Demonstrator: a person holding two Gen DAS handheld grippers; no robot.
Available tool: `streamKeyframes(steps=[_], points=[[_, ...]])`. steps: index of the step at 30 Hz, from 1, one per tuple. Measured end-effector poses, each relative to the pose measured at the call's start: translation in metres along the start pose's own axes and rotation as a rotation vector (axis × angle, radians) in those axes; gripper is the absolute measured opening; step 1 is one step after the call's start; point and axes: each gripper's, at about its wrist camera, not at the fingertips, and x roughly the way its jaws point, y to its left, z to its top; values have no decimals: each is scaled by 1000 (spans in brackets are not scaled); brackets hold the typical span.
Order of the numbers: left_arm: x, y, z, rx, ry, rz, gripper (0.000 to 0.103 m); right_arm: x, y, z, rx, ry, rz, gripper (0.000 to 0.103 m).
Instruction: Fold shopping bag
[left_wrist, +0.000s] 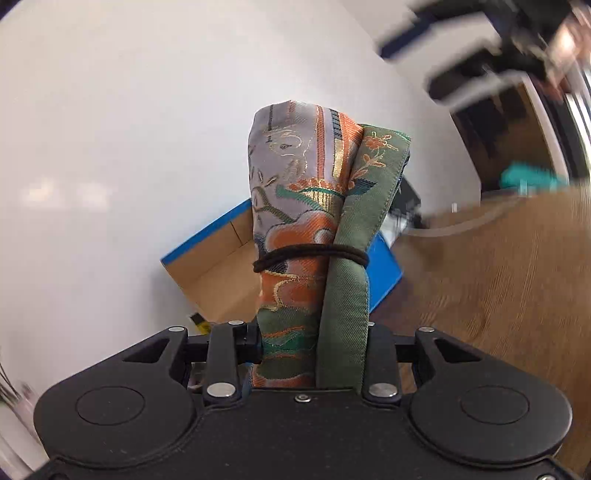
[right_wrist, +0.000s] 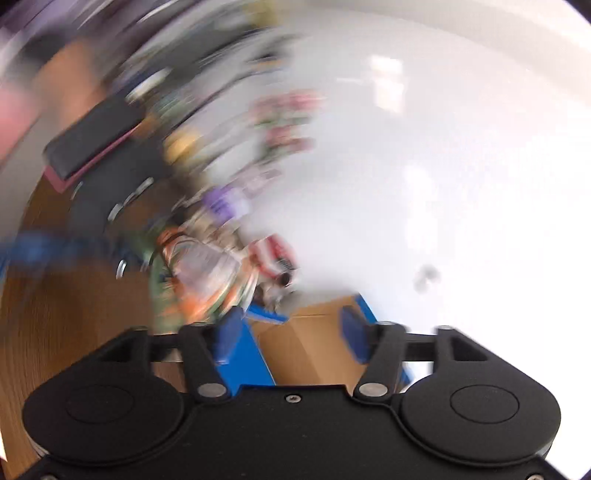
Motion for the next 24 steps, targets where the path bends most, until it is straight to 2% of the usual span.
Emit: streamKeyframes(steps=[1, 2, 3, 4, 5, 7, 12, 14, 17, 18, 19, 20, 21, 24], points=[[0, 5, 2, -115, -13, -66, 33, -2, -5, -8, 180, -41, 16, 89], [0, 10, 4, -225, -25, -129, 33, -1, -5, -14, 292, -58, 43, 90], [2, 17, 2, -378, -27, -210, 33, 1, -3, -20, 367, -70, 78, 90], [5, 20, 1, -444, -24, -271, 33, 3, 1, -26, 445, -88, 115, 90], [7, 20, 0, -463, -23, -310, 33, 5, 3, -29, 477, -95, 133, 90], [10, 18, -5, -484, -31, -445, 33, 10, 4, -37, 582, -127, 192, 90], [5, 15, -12, -494, -62, -658, 33, 23, -20, -48, 746, -176, 323, 90], [10, 4, -11, -494, -75, -708, 34, 29, -30, -51, 794, -197, 417, 89], [10, 1, -18, -526, -87, -778, 38, 46, -32, -53, 802, -197, 506, 84], [5, -6, -21, -538, -83, -784, 38, 47, -32, -53, 802, -205, 537, 66], [8, -4, -24, -555, -80, -777, 42, 48, -32, -51, 807, -207, 556, 59], [5, -5, -26, -559, -82, -766, 48, 51, -33, -50, 810, -192, 536, 56], [8, -5, -26, -553, -76, -754, 52, 53, -33, -48, 813, -176, 515, 48], [27, -4, -21, -523, -73, -677, 71, 59, -34, -49, 812, -137, 456, 42]])
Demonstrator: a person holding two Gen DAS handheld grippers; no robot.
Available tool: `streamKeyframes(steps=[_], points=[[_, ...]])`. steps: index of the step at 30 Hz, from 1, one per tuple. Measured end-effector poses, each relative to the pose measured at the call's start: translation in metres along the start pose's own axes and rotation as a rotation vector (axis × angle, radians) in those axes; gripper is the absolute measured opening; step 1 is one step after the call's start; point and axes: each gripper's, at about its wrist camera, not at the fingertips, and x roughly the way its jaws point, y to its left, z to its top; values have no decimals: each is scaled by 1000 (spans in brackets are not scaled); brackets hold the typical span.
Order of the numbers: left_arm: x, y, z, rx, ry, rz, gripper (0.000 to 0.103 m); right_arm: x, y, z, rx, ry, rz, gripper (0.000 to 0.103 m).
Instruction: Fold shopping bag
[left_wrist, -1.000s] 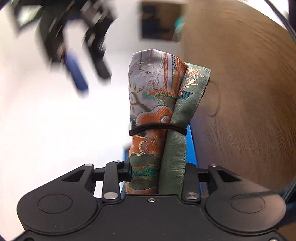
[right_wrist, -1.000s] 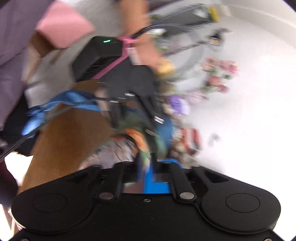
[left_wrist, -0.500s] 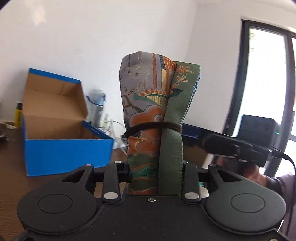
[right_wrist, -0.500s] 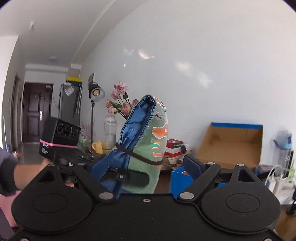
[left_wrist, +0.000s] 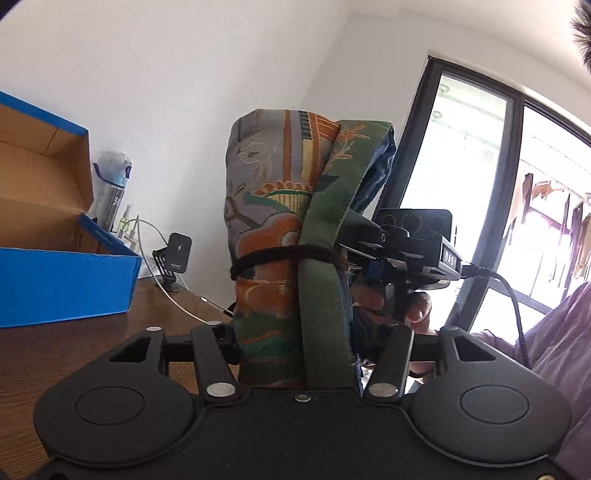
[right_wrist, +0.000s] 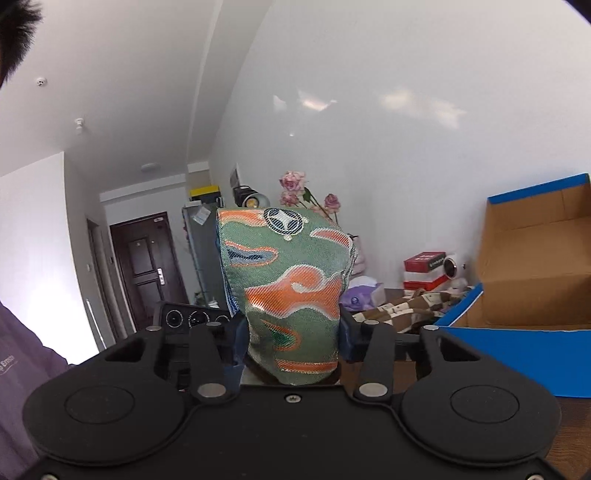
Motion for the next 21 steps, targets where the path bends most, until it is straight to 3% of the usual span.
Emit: streamKeyframes(steps=[1, 3, 5, 11, 13, 16, 20, 21], points=[[-4, -4, 2, 12, -2, 32, 81, 3, -2, 2, 3, 1, -28, 41], [-11, -10, 7, 30, -13, 97, 86, 10, -5, 3, 1, -1, -68, 40], [-15, -12, 12, 26, -35, 139, 98, 15, -7, 7, -7, -15, -116, 40], [-8, -25, 33, 146, -62, 397, 103, 23, -10, 14, -13, -58, -222, 40], [-5, -29, 45, 169, -39, 415, 103, 30, -11, 22, -29, -80, -274, 40], [-17, -41, 60, 237, -95, 428, 103, 31, -9, 39, -36, -123, -303, 40], [-35, -42, 68, 212, -131, 440, 103, 25, 2, 77, -85, -211, -335, 40], [-34, -40, 66, 210, -97, 418, 103, 22, 6, 87, -100, -227, -331, 40]])
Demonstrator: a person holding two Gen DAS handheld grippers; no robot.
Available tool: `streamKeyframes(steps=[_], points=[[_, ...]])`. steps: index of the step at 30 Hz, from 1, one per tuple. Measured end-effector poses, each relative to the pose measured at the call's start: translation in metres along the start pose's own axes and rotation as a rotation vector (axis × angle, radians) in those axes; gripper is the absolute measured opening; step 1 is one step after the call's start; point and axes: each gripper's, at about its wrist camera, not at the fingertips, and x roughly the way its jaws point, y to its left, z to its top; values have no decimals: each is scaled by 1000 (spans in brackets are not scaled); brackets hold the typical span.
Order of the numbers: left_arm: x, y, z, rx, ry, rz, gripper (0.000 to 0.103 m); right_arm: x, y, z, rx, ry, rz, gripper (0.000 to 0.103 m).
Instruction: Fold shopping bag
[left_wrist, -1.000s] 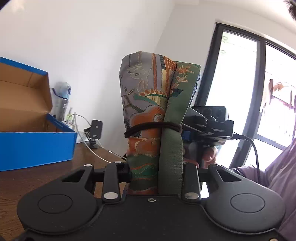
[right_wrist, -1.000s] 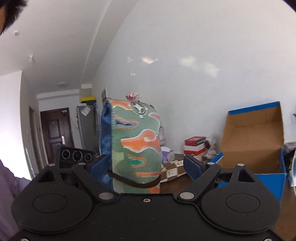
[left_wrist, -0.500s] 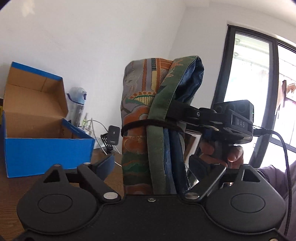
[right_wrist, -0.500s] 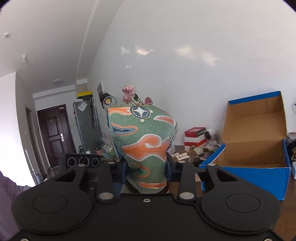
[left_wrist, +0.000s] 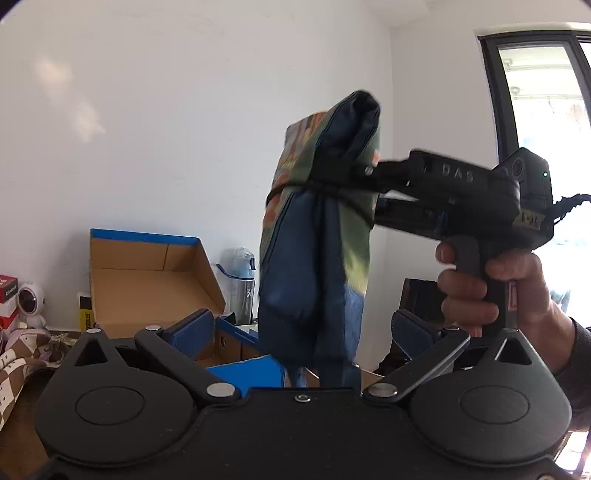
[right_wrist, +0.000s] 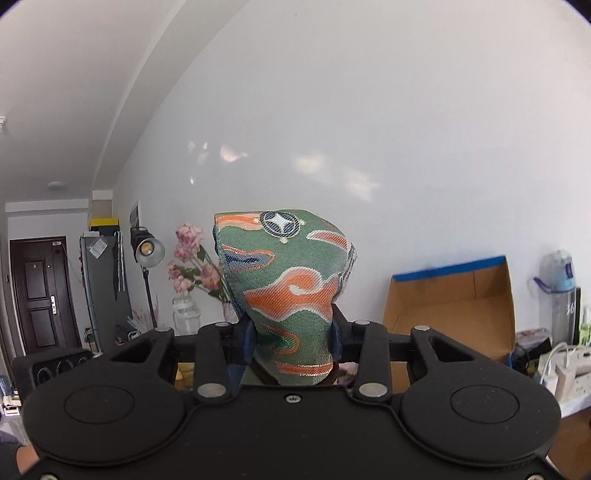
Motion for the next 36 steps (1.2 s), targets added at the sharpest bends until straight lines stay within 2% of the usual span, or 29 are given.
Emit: streamKeyframes(steps=[3, 5, 6, 7, 10, 12, 13, 14, 16, 19, 22, 24, 27, 29, 32, 36], points=[[10, -4, -14, 34, 76, -45, 103, -8, 12, 27, -54, -50, 23, 40], [17, -4, -22, 14, 137, -82, 103, -15, 22, 39, -89, -73, 31, 40], [17, -3, -24, 2, 146, -89, 103, -18, 29, 48, -127, -93, 20, 40], [16, 1, -28, -49, 168, -129, 103, -21, 36, 56, -167, -113, 10, 40], [7, 9, -33, -99, 175, -167, 100, -32, 43, 76, -245, -168, -77, 40], [6, 14, -35, -118, 193, -188, 81, -37, 40, 85, -264, -194, -125, 40], [7, 16, -36, -128, 210, -208, 51, -42, 37, 90, -261, -206, -138, 40], [10, 19, -36, -155, 231, -202, 4, -47, 34, 94, -258, -219, -151, 40], [15, 24, -39, -191, 251, -182, 2, -53, 33, 97, -261, -234, -172, 40], [7, 42, -20, -227, 154, -171, 2, -55, 36, 89, -331, -207, -243, 40], [-6, 42, 7, -194, 77, -152, 2, -50, 35, 66, -405, -115, -301, 40], [-15, 47, 32, -171, 19, -132, 2, -45, 31, 48, -414, -48, -298, 40], [-15, 55, 60, -226, -46, -159, 3, -38, 29, 13, -414, 58, -286, 40], [-10, 62, 70, -290, -61, -177, 2, -34, 29, -6, -399, 98, -269, 40], [10, 60, 75, -357, -39, -176, 2, -22, 36, -38, -336, 157, -209, 40], [37, 53, 63, -401, 24, -170, 2, -7, 46, -69, -238, 203, -135, 41]])
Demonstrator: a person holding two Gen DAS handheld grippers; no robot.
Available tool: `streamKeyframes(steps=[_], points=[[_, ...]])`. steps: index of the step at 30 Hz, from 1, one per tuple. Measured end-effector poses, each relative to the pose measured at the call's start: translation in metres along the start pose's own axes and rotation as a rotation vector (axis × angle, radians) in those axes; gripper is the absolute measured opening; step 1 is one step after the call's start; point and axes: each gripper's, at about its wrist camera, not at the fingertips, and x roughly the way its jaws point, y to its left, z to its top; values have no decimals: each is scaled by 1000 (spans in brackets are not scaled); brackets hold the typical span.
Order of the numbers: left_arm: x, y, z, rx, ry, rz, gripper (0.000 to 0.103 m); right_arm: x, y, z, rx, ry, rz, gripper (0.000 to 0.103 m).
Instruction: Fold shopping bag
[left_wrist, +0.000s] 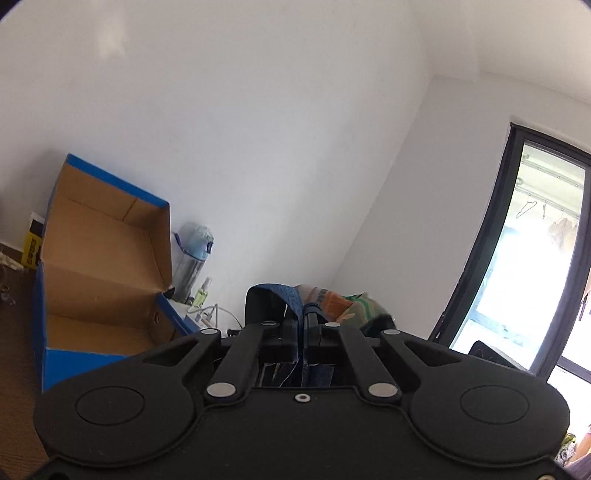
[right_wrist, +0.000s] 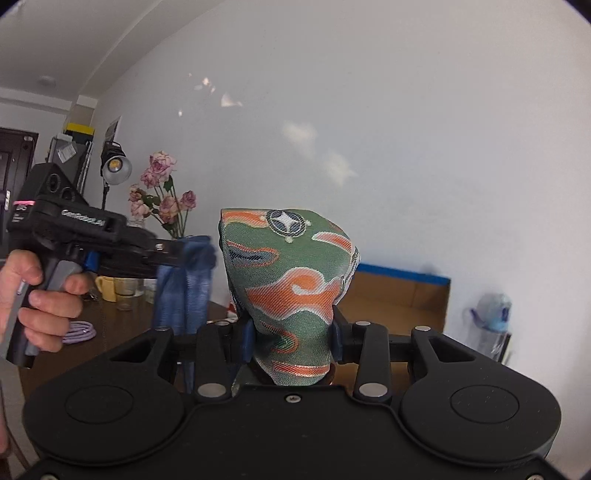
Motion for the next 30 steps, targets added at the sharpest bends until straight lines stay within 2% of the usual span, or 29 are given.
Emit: streamKeyframes(steps=[3, 6, 7, 8, 10, 12, 13, 15, 20, 24, 27, 30], points=[[7, 14, -9, -84, -7, -15, 2, 5, -3, -14, 107, 8, 19, 44], [10, 15, -18, -76, 15, -24, 2, 9, -16, -32, 288, -14, 69, 53], [11, 15, -21, -67, 26, -12, 2, 13, -20, -41, 361, -10, 86, 56], [13, 15, -24, -58, 36, 2, 2, 17, -21, -43, 380, -8, 92, 56], [18, 21, -29, -83, 58, 18, 2, 20, -28, -56, 483, -7, 134, 64], [18, 28, -32, -111, 73, 24, 2, -8, -54, -74, 564, -21, 162, 66], [21, 28, -32, -103, 84, 26, 2, -9, -58, -81, 617, -32, 175, 67], [28, 25, -31, -70, 108, 23, 2, -9, -62, -87, 663, -32, 186, 68], [38, 18, -29, -54, 117, 26, 2, -9, -64, -89, 700, -42, 187, 79], [42, 30, -31, -139, 121, -7, 2, -13, -71, -96, 757, -94, 251, 92], [44, 35, -36, -201, 147, -63, 2, -13, -75, -103, 790, -119, 300, 99], [49, 16, -40, -133, 177, -72, 2, -10, -68, -97, 763, -115, 281, 101]])
